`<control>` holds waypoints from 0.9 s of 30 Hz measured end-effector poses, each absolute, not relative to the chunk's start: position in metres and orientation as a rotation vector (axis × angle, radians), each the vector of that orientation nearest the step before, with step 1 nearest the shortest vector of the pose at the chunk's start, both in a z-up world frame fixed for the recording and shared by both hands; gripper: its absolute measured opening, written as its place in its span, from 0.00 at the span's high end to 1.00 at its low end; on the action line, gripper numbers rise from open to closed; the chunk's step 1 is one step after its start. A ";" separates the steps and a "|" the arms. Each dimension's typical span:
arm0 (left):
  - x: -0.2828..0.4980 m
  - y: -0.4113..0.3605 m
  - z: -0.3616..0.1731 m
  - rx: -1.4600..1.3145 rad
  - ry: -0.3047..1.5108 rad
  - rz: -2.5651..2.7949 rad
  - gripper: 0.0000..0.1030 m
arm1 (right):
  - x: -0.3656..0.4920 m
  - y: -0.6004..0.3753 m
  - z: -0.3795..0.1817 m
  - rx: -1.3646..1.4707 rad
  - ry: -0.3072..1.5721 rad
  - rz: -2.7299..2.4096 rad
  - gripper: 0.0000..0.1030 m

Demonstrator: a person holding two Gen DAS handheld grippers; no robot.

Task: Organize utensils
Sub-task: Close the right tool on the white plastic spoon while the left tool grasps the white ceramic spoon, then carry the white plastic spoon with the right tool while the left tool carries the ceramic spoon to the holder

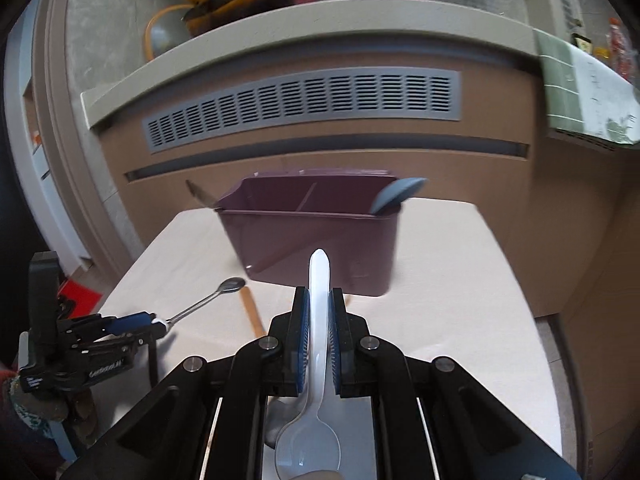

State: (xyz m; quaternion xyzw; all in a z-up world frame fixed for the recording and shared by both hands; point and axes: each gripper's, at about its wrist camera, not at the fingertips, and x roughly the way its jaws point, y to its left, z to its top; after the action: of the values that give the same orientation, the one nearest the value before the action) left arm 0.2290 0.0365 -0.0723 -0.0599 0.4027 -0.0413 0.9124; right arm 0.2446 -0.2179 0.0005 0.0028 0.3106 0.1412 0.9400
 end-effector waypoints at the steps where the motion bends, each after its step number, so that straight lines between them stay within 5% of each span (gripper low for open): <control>1: 0.230 0.038 -0.072 -0.124 0.827 -0.071 0.69 | 0.243 -0.220 0.000 0.009 0.628 0.284 0.92; 11: 0.237 0.042 -0.079 -0.153 0.856 -0.075 0.78 | 0.240 -0.232 -0.011 0.043 0.633 0.267 0.92; 18: 0.216 0.051 -0.012 -0.117 0.633 -0.068 0.78 | 0.234 -0.232 -0.003 0.037 0.599 0.252 0.92; 27: 0.199 0.039 0.025 -0.058 0.565 -0.121 0.79 | 0.229 -0.226 0.005 0.032 0.578 0.283 0.92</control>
State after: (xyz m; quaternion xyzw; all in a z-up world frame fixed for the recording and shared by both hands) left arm 0.1987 0.0394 0.0246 -0.0287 0.2788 -0.0597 0.9581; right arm 0.2288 -0.2258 0.0055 0.0158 0.2842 0.1393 0.9485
